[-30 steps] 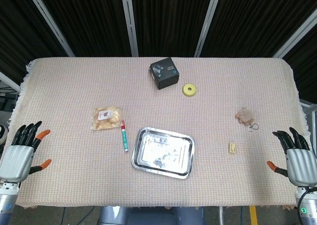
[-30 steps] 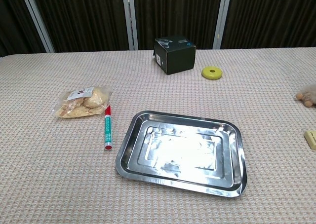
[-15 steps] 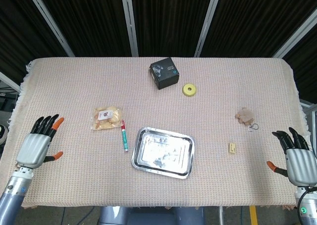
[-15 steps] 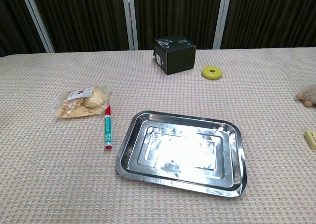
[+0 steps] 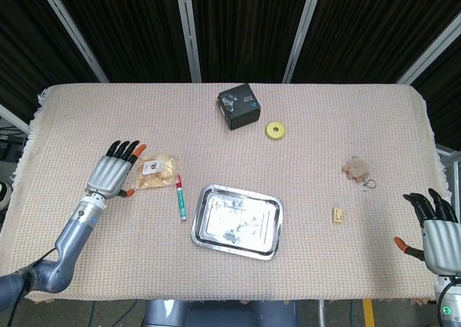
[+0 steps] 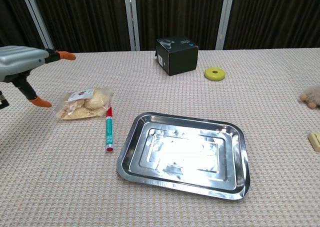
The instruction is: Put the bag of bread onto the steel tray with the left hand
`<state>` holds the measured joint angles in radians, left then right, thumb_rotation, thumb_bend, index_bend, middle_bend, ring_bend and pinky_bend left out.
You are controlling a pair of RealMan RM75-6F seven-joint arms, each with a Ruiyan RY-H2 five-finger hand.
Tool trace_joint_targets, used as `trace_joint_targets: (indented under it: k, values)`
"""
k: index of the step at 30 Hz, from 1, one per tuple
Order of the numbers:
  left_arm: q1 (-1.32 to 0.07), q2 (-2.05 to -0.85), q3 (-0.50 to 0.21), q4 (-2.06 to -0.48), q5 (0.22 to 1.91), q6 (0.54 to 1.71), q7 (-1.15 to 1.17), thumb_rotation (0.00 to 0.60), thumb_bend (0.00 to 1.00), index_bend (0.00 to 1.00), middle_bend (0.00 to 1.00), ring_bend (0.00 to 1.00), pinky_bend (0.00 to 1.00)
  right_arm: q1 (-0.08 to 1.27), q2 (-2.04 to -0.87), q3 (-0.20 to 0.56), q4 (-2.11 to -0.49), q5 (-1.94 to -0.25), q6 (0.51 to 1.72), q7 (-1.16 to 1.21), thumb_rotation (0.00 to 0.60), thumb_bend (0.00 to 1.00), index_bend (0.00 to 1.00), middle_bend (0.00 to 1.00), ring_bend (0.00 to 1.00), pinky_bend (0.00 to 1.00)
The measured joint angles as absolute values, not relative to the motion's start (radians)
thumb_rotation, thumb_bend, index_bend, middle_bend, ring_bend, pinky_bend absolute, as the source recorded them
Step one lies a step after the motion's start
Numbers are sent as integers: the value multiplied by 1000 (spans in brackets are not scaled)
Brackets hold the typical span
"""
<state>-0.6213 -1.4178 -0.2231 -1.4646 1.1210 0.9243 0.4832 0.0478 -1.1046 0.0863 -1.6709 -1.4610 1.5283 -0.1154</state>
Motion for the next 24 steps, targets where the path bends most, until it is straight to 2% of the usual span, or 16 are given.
trace_joint_targets:
  k: [9,16,18,21,24]
  values:
    - [-749,-1522,-238,-1385,935,862,648,600,68,27,0,0,0,42,-1103,87,-1668,-1452,1528,-114,600,23,182,184,52,156]
    - [-825,-1602,-231,-1273,803,824,707,600,173,93,0,0,11,40,-1103,88,-1670,-1448,1526,-122,600,22,182,184,52,156]
    - [-841,-1624,-225,-1250,772,819,718,600,208,118,0,0,66,39,-1103,87,-1670,-1445,1527,-123,600,22,182,184,52,156]
    - [-855,-1649,-214,-1217,740,810,728,600,266,183,0,16,214,36,-1101,87,-1672,-1440,1526,-127,600,23,182,184,52,156]
    - [-866,-1672,-201,-1185,713,793,727,600,398,360,73,134,378,35,-1102,88,-1675,-1440,1528,-129,600,22,182,184,52,155]
